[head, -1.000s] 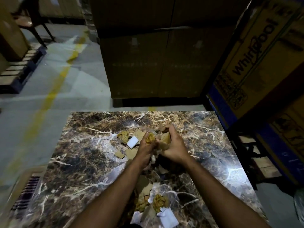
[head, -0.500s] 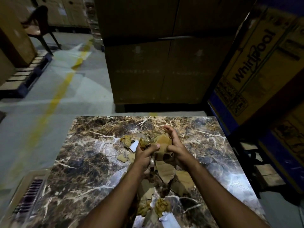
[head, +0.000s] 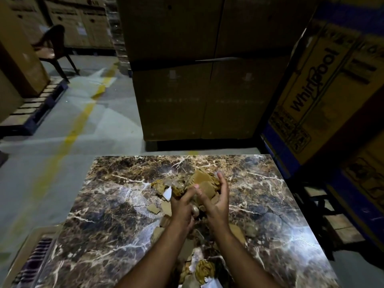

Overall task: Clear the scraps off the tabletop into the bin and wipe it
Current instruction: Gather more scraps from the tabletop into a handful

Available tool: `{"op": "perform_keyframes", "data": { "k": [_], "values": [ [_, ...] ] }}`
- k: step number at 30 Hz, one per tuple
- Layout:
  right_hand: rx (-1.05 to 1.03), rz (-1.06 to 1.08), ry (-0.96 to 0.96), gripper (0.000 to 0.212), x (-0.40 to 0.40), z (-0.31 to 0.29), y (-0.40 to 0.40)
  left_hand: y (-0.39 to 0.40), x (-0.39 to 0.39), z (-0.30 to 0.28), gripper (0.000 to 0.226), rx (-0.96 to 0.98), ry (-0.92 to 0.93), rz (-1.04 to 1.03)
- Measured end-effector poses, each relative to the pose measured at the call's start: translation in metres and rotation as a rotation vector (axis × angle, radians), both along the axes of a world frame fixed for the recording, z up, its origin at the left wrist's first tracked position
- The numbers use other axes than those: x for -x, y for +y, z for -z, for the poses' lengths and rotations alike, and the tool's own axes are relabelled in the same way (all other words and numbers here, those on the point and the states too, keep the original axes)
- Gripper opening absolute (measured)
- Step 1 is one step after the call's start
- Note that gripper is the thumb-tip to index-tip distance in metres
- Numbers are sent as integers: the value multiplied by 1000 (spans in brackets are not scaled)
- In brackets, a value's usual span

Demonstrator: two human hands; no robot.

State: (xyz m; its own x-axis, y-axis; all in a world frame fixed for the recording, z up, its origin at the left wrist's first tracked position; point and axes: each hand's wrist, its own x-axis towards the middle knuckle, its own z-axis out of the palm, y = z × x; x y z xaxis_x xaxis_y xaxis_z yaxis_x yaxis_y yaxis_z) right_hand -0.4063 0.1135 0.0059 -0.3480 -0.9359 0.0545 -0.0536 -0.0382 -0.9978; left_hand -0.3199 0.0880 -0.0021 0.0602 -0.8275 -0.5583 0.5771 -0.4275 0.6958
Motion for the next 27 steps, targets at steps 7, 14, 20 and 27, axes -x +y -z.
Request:
{"op": "perform_keyframes", "data": {
  "k": [7, 14, 20, 27],
  "values": [
    [115, -59, 101, 58, 9, -26, -13, 16, 4, -11, 61, 188, -24, 190],
    [68, -109, 33, 44, 11, -17, -31, 19, 2, -18, 63, 329, -62, 182],
    [91, -156, 8, 43, 0, -12, -32, 26, 11, -40, 88, 291, -75, -42],
    [259, -333, 46, 30, -45, -22, -23, 38, -16, -43, 47, 250, -130, -433]
  ]
}}
